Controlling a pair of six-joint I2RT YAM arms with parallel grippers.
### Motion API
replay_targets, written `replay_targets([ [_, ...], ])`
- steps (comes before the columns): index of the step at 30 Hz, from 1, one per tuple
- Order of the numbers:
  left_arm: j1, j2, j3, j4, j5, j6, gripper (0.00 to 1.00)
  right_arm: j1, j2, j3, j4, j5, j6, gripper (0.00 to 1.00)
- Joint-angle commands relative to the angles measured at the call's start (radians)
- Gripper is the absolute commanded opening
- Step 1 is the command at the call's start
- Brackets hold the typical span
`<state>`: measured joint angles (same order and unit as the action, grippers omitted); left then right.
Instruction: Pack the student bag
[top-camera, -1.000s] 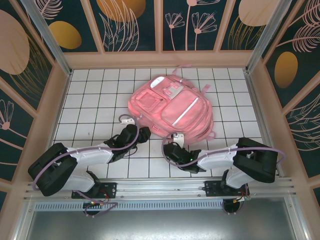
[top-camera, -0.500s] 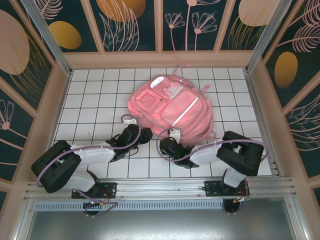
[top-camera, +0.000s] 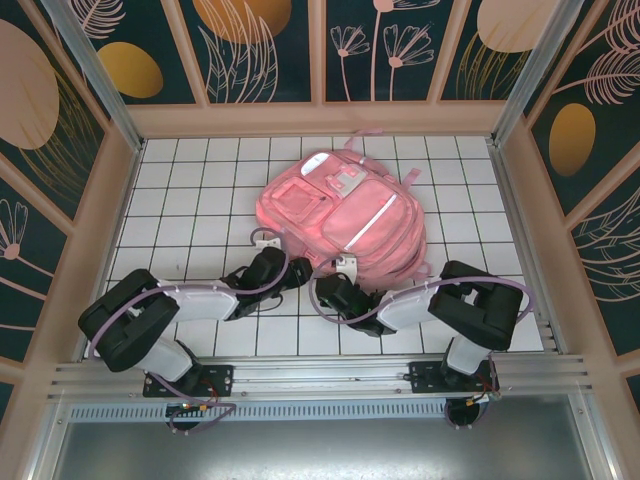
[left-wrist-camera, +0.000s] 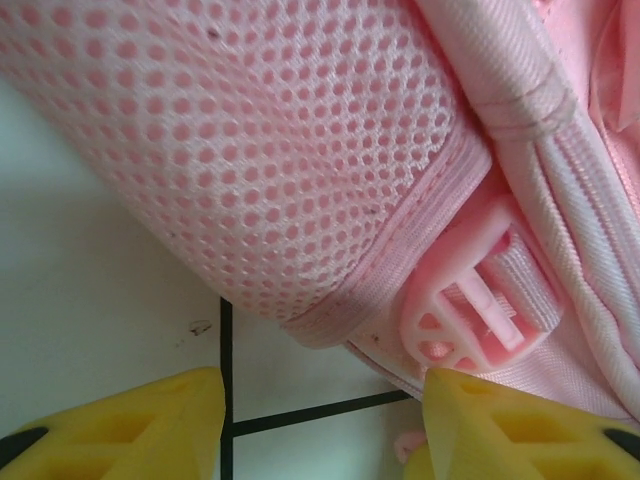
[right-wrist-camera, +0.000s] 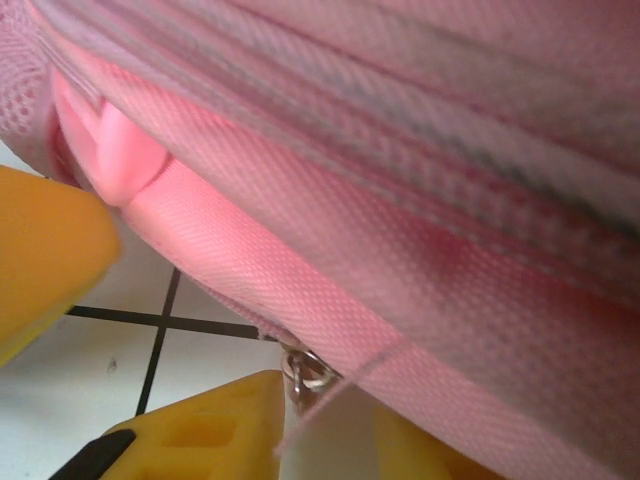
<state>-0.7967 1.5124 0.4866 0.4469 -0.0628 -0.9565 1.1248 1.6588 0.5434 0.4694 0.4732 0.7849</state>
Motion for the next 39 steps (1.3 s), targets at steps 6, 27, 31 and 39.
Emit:
replay_targets([
  [6,0.008,0.082,0.08,0.047,0.021,-0.03,0.56,-0.004,-0.029,0.003,0.024,0.066,-0.008,0.0],
  [27,0.046,0.125,0.162,-0.124,-0.194,-0.115,0.0,0.029,-0.255,-0.095,-0.251,0.109,0.081,0.0],
  [31,0.109,0.065,0.122,-0.159,-0.204,-0.101,0.0,0.023,-0.338,-0.142,-0.324,0.138,0.118,0.0],
  [39,0.261,-0.018,0.086,-0.222,-0.188,-0.017,0.0,-0.037,-0.546,-0.243,-0.435,0.158,0.133,0.0],
])
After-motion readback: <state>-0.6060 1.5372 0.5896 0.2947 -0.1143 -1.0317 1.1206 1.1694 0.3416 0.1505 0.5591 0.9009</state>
